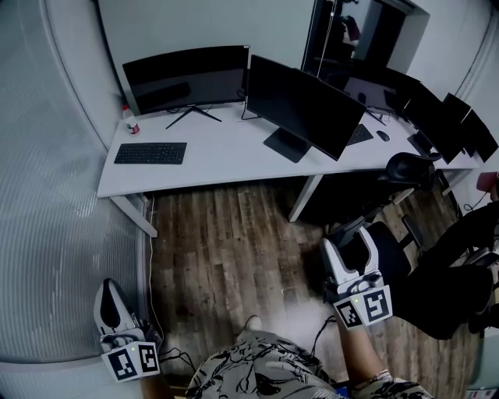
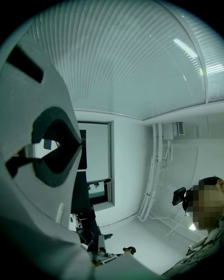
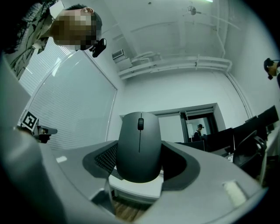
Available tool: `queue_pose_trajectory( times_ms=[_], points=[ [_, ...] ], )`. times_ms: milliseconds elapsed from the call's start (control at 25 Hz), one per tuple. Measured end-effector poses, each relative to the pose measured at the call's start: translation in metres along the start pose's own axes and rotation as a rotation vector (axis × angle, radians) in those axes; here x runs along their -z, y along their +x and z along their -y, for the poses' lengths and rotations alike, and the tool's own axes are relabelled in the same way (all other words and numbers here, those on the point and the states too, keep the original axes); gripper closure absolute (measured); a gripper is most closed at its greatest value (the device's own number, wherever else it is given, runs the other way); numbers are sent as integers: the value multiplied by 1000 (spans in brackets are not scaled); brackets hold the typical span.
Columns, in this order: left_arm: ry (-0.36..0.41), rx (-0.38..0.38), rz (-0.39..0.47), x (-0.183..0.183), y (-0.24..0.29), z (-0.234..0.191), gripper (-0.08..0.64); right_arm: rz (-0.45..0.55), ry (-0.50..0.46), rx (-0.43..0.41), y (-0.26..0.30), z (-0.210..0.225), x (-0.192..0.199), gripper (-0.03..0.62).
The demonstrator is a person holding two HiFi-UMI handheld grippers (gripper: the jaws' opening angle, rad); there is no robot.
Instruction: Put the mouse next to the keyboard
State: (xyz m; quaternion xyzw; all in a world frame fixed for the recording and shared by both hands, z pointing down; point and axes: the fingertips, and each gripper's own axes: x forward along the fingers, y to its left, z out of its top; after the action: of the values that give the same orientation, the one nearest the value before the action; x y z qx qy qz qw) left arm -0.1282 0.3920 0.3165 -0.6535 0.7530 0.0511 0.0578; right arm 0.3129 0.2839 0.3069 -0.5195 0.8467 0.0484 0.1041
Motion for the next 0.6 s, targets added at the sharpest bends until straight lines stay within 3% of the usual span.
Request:
queue_pose_trajectory(
  times_ms=[320,600],
  points=[
    [7,-16,18,6,47,34,557,11,-11,-4,33,50,9,293],
    [17,-13,-18,21,70,48,557,-10,8,-9,56,68,26,293]
  ],
)
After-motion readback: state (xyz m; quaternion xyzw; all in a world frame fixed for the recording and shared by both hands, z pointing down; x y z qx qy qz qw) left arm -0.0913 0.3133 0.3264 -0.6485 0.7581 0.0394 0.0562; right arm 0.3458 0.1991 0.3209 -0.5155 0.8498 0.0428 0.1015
